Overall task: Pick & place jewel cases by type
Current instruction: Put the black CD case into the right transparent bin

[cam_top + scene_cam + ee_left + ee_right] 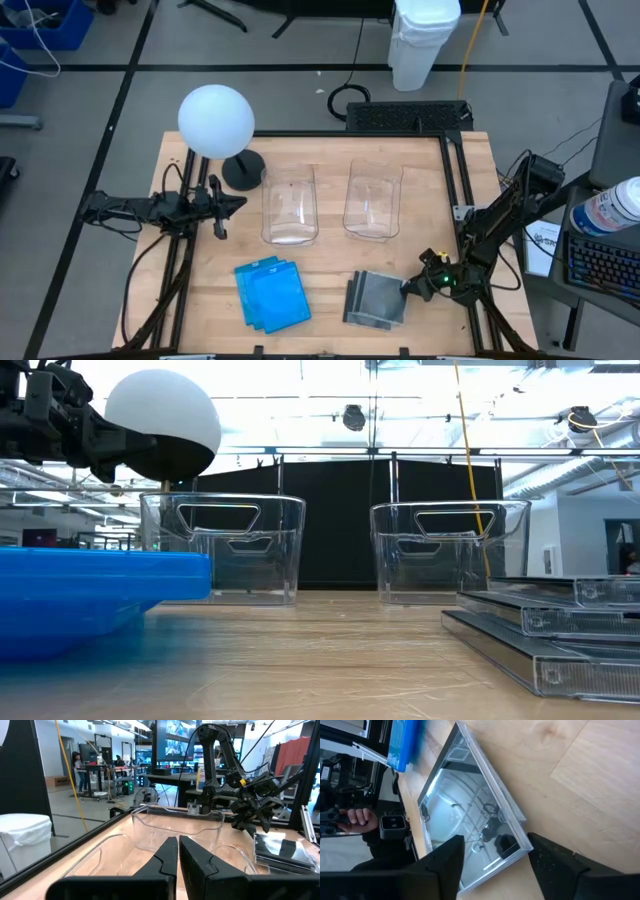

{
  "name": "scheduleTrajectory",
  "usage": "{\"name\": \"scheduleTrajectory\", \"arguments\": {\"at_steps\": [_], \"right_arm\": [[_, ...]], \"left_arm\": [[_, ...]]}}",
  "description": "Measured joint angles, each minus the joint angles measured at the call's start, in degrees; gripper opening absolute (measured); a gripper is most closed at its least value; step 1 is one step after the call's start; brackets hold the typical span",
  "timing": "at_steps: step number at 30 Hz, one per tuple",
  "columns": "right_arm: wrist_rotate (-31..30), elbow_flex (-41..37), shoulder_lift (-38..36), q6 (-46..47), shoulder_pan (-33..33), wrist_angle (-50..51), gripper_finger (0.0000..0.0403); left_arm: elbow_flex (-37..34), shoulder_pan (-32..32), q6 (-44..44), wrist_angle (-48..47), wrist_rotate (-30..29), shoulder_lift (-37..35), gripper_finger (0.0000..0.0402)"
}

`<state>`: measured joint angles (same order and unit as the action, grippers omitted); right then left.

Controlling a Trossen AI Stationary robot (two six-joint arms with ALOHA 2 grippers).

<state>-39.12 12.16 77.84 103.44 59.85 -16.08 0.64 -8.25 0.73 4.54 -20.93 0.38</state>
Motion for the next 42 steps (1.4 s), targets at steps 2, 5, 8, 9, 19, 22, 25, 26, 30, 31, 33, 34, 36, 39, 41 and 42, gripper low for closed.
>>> {"name": "scheduleTrajectory", "arguments": {"at_steps": [2,5,8,9,19,22,25,26,30,31,33,34,36,39,41,42], "right_arm": [[0.16,0.0,0.0,-0.7,-0.25,-0.03,0.0184],[0.12,0.0,0.0,-0.83,-0.33,-0.02,0.0162],[0.18,0.0,0.0,-1.19,-0.33,-0.02,0.0141],[0.18,0.0,0.0,-1.4,-0.33,-0.02,0.0134],[-0.31,0.0,-0.04,-2.3,-0.3,-0.02,0.0074],[-0.46,0.0,-0.04,-2.4,-0.3,-0.12,0.0064],[-0.47,0.0,-0.04,-2.42,-0.3,-0.13,0.0062],[-0.47,0.0,-0.04,-2.44,-0.3,-0.21,0.0063],[-0.45,0.0,-0.17,-2.94,-0.3,-1.86,0.0066],[-0.47,0.0,-0.36,-3.66,-0.3,-2.84,0.0066],[-1.19,0.0,-0.83,-5.86,-0.3,-5.09,0.0065],[-1.61,0.0,-1.02,-7.21,-0.28,-6.31,0.0064],[-2.83,0.0,-1.57,-10.11,-0.3,-8.6,0.0062],[-3.35,-0.13,-2.04,-13.52,-0.61,-11.02,0.0061],[-3.53,-0.13,-2.66,-14.82,-0.61,-11.82,0.006],[-4.01,-0.13,-2.77,-15.46,-0.59,-12.37,0.006]], "left_arm": [[0.0,0.01,0.0,0.0,0.0,-0.01,0.0026],[0.0,0.0,0.0,0.0,-0.02,-0.02,0.0026],[0.0,0.02,0.0,0.0,-0.02,0.0,0.0026],[0.0,0.01,0.0,0.0,-0.02,-0.02,0.0026],[0.0,0.01,-0.25,-0.02,-0.02,-0.01,0.0026],[0.0,0.01,-0.35,-0.02,-0.04,0.0,0.0026],[0.0,0.02,-0.39,-0.02,-0.04,-0.01,0.0026],[0.0,0.02,-0.42,-0.02,-0.04,0.0,0.0026],[0.0,0.01,-0.42,-0.02,-0.04,0.0,0.0026],[0.0,0.0,-0.42,-0.02,-0.04,0.0,0.0026],[0.0,0.01,-0.42,-0.02,-0.06,0.0,0.0026],[0.0,0.02,-0.44,-0.02,-0.04,0.0,0.0026],[0.0,0.01,-0.44,-0.03,-0.06,-0.02,0.0026],[0.0,0.01,-0.44,-0.02,-0.09,-0.01,0.0026],[0.0,0.01,-0.5,-0.02,-0.11,-0.02,0.0026],[0.0,0.0,-0.57,-0.02,-0.12,-0.01,0.0026]]}}
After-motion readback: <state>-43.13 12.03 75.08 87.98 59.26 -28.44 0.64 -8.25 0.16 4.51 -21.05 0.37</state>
